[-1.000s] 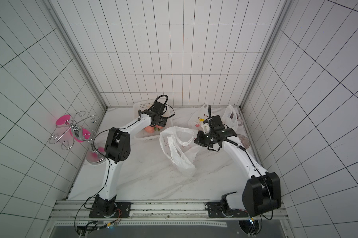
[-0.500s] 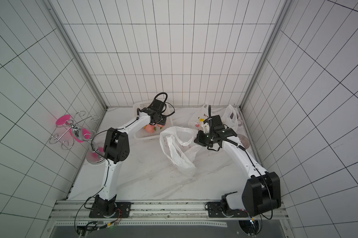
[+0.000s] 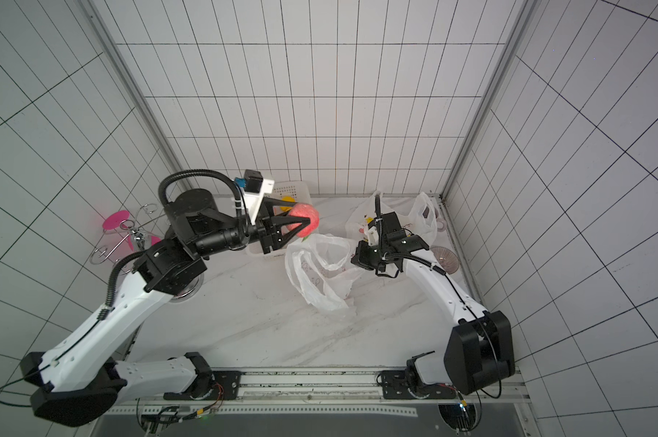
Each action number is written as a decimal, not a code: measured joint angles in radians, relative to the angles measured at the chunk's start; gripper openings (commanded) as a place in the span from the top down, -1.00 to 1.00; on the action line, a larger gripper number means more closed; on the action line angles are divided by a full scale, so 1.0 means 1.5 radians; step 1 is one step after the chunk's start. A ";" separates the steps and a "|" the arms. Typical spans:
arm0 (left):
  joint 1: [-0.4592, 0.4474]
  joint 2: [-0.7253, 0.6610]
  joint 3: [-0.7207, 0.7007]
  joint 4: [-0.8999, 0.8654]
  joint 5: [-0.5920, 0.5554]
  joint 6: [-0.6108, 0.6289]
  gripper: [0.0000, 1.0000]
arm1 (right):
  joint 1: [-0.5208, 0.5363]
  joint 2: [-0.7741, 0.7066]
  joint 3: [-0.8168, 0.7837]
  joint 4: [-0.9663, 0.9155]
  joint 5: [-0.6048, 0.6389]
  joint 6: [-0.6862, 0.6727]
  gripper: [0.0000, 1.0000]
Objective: Place the peach into a plastic bag & tie a knot
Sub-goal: Place the peach in the plastic bag.
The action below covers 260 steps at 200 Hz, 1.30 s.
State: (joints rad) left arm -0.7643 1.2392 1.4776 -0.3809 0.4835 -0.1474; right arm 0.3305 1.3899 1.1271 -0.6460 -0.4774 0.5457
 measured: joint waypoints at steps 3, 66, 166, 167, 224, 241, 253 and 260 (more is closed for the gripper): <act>-0.006 0.007 -0.006 0.002 0.006 -0.001 0.39 | 0.001 0.001 0.000 0.000 0.001 0.000 1.00; -0.069 0.095 -0.155 -0.017 0.057 0.019 0.46 | 0.014 0.003 0.000 -0.001 0.005 0.012 1.00; -0.019 0.226 -0.147 -0.050 -0.101 0.056 0.44 | 0.038 0.007 0.001 -0.001 -0.003 0.011 1.00; -0.019 0.226 -0.147 -0.050 -0.104 0.056 0.44 | 0.038 0.007 0.001 -0.001 -0.003 0.011 1.00; -0.109 0.213 -0.234 -0.012 -0.169 0.141 0.01 | 0.037 0.007 0.001 0.001 -0.005 0.015 1.00; -0.127 0.218 -0.255 -0.025 -0.206 0.159 -0.33 | 0.037 0.009 0.001 0.005 -0.008 0.019 1.00; -0.124 0.222 -0.252 -0.031 -0.242 0.169 -0.55 | 0.037 0.011 0.001 0.009 -0.009 0.020 1.00; -0.122 0.222 -0.249 -0.034 -0.261 0.171 -0.62 | 0.037 0.012 0.001 0.010 -0.008 0.020 1.00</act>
State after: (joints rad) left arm -0.9466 1.5719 1.1034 -0.4316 0.0925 0.1097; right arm 0.3866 1.4075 1.1286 -0.6304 -0.4900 0.5758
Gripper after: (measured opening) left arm 0.757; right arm 0.046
